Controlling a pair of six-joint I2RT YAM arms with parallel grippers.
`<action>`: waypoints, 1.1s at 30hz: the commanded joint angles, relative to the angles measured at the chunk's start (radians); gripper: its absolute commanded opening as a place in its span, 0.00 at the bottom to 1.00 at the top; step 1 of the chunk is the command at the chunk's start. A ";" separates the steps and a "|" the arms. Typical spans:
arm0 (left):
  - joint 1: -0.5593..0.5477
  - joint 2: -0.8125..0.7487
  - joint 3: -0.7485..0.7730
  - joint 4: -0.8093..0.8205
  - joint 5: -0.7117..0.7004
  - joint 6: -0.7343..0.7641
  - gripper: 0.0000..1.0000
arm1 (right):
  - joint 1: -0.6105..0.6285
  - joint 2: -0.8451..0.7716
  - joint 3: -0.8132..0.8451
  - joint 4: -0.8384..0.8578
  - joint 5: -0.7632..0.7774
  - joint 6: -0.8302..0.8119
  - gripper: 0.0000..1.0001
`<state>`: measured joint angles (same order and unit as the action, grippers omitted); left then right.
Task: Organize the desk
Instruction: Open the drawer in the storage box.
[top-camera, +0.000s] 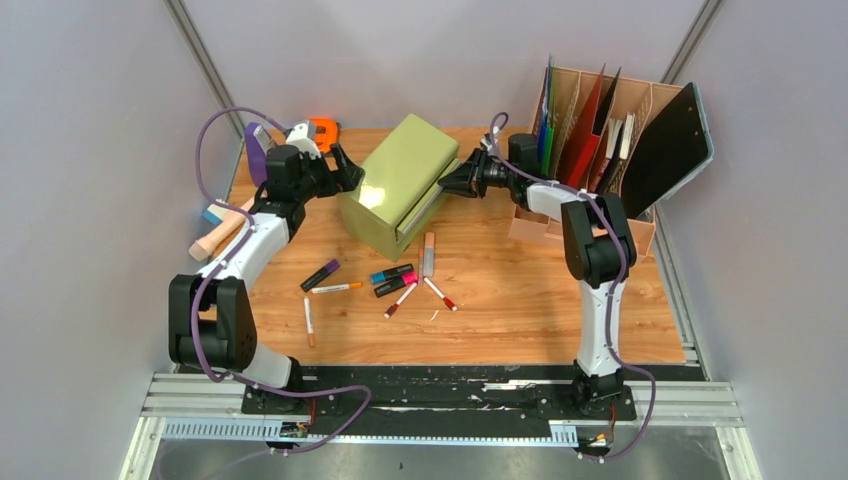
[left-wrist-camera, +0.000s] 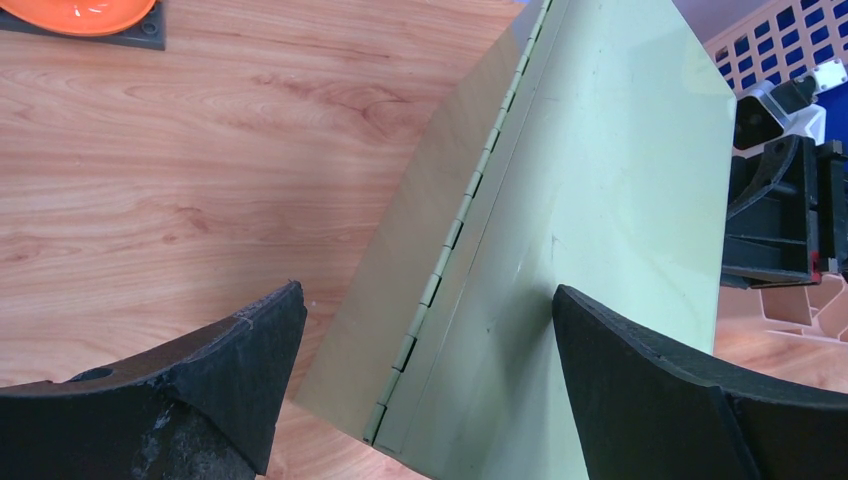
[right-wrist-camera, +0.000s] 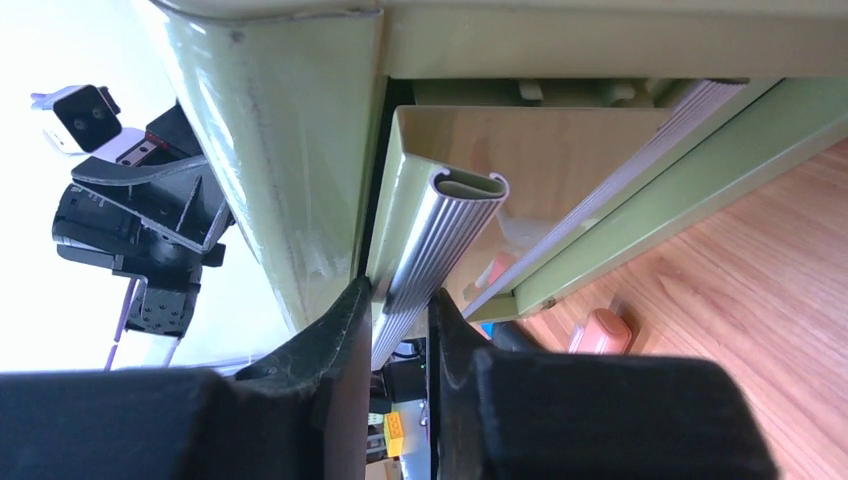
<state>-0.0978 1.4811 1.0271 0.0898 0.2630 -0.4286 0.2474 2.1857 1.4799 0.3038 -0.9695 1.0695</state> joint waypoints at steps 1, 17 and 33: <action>-0.004 -0.016 -0.008 -0.075 -0.031 0.033 1.00 | -0.008 -0.073 0.019 -0.053 0.041 -0.159 0.00; -0.003 -0.022 0.010 -0.083 -0.038 0.055 1.00 | -0.026 -0.209 -0.109 -0.070 0.017 -0.242 0.00; -0.003 -0.033 0.254 -0.237 -0.029 0.306 1.00 | -0.031 -0.414 -0.168 -0.398 0.013 -0.694 0.56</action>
<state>-0.1005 1.4792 1.1923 -0.0978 0.2283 -0.2447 0.2092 1.8458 1.2892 -0.0128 -0.9211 0.5602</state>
